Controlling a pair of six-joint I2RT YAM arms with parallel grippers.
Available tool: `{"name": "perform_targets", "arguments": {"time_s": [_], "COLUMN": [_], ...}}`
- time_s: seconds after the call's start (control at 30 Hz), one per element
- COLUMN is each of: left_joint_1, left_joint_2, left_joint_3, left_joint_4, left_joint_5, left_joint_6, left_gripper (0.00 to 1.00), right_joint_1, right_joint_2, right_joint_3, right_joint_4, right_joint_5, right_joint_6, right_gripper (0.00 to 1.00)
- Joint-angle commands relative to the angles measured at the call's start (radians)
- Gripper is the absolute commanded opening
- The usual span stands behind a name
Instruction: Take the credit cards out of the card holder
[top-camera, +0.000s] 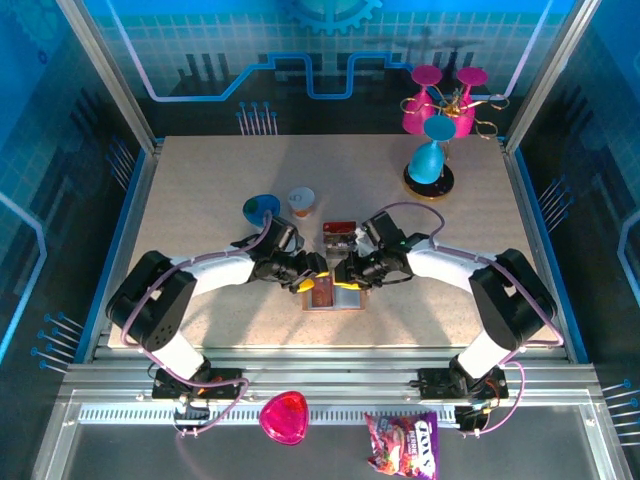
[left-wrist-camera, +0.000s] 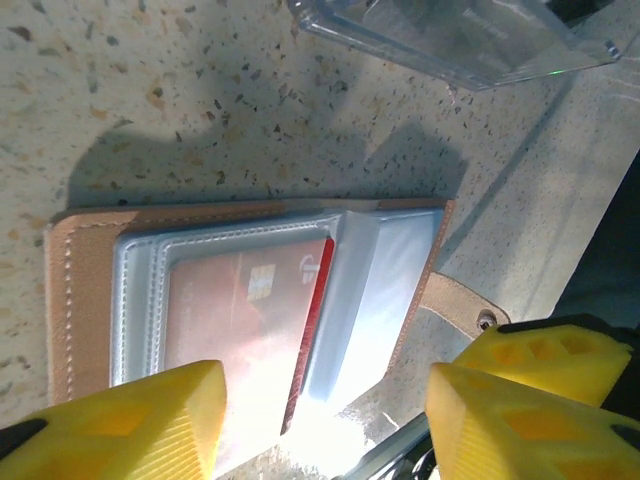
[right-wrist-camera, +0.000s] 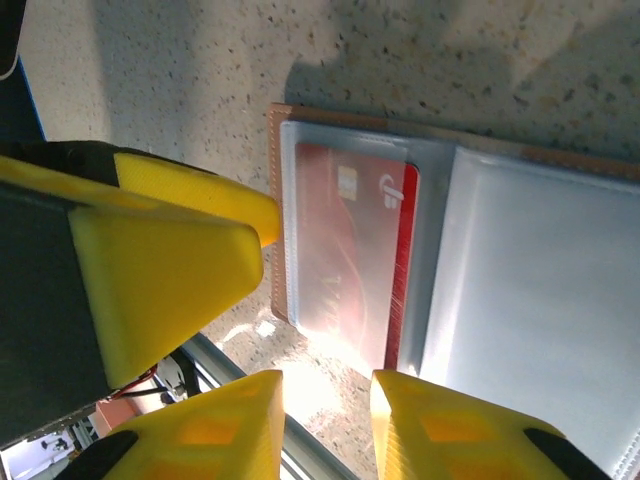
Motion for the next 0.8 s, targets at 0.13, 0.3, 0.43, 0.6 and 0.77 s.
{"name": "perform_targets", "arguments": {"time_s": [0.13,0.3,0.43,0.6,0.77], "left_joint_1": [0.0,-0.005,-0.01,-0.016,-0.019], "left_joint_2": [-0.043,-0.029,-0.015,0.001,0.021], "left_joint_3": [-0.013,-0.023,-0.033,-0.047,-0.052], "left_joint_4": [-0.047,-0.036,-0.018,0.011,0.014], "left_joint_5": [-0.023,-0.012,-0.002,0.01,0.011], "left_joint_6": [-0.005,-0.01,-0.013,-0.025,-0.023], "left_gripper": [0.38,0.3,0.26,0.21,0.2], "right_joint_1": [0.013,0.019,0.026,0.034,0.042], "right_joint_2": [0.031,0.052,0.071,0.098,0.118], "right_joint_3": [0.034,0.034,0.044,0.057,0.062], "right_joint_4": [0.008,0.01,0.015,0.013,0.013], "right_joint_5": [-0.023,-0.021,-0.027,-0.032,-0.039], "right_joint_6": [0.009,0.009,0.011,0.009,0.009], "right_gripper": [0.26,0.25,0.23,0.22,0.24]}}
